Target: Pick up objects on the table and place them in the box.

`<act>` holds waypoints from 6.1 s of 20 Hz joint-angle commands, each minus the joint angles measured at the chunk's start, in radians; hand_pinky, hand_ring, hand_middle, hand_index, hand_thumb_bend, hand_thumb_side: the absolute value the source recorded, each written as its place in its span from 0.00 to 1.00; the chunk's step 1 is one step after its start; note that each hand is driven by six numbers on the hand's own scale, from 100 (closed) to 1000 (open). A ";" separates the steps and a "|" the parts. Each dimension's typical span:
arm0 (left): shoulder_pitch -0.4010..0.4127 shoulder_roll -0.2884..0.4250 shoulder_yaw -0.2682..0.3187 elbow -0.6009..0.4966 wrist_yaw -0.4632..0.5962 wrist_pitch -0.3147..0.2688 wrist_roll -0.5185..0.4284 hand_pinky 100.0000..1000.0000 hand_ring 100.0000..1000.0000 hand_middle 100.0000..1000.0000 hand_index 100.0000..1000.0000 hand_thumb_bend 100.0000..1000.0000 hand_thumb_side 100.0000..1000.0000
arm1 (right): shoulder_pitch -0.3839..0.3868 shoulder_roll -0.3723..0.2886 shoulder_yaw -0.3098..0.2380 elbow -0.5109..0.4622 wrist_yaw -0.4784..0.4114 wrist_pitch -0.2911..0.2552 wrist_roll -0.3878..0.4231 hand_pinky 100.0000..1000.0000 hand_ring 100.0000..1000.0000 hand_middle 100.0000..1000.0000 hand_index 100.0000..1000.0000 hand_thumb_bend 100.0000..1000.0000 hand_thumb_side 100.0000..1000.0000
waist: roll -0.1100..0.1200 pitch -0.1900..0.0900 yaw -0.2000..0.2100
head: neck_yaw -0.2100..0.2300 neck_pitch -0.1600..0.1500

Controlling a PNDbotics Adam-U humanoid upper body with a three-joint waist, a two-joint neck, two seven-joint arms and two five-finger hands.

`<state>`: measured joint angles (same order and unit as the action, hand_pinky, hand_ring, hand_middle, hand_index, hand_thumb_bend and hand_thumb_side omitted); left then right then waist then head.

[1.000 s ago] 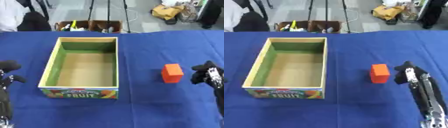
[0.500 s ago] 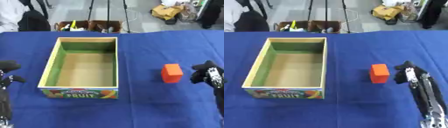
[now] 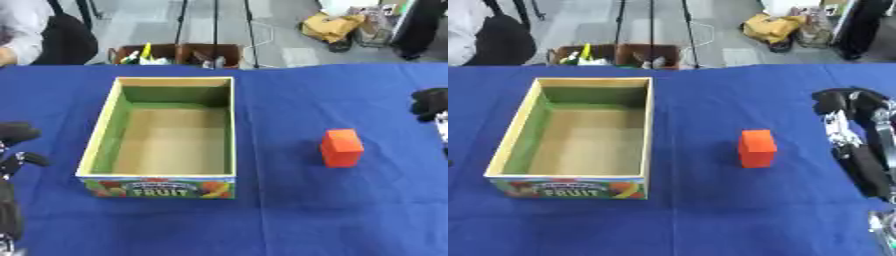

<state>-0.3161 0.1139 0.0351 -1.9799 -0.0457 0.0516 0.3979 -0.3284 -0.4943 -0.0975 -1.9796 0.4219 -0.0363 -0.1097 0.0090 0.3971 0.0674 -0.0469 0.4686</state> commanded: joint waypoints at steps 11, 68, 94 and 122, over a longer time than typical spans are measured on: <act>0.005 0.017 -0.004 -0.020 0.003 0.005 -0.009 0.30 0.59 0.52 0.48 0.00 0.89 | -0.065 -0.270 0.035 -0.020 0.252 -0.026 0.443 0.68 0.79 0.73 0.85 0.11 1.00 | -0.006 -0.037 0.004 | -0.012 0.006; 0.013 0.022 -0.022 -0.020 0.009 0.017 -0.030 0.30 0.61 0.52 0.48 0.00 0.88 | -0.486 -0.357 0.305 0.475 0.296 0.016 1.017 0.68 0.86 0.87 0.94 0.41 0.43 | -0.028 -0.043 0.059 | -0.095 0.009; 0.010 0.015 -0.023 -0.020 0.012 0.016 -0.033 0.30 0.61 0.52 0.48 0.00 0.88 | -0.518 -0.278 0.329 0.666 0.376 -0.048 1.016 0.65 0.84 0.80 0.87 0.35 0.43 | -0.020 -0.030 0.069 | -0.121 -0.001; 0.014 0.017 -0.021 -0.020 0.010 0.019 -0.034 0.30 0.62 0.52 0.48 0.00 0.88 | -0.539 -0.297 0.292 0.595 0.330 0.044 0.839 0.45 0.67 0.38 0.41 0.00 0.36 | -0.023 -0.033 0.059 | -0.117 0.004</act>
<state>-0.2988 0.1156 0.0158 -1.9799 -0.0371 0.0707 0.3651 -0.8455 -0.7505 0.2147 -1.3532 0.7636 -0.0048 0.7400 -0.0143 0.3881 0.1288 -0.1653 0.4811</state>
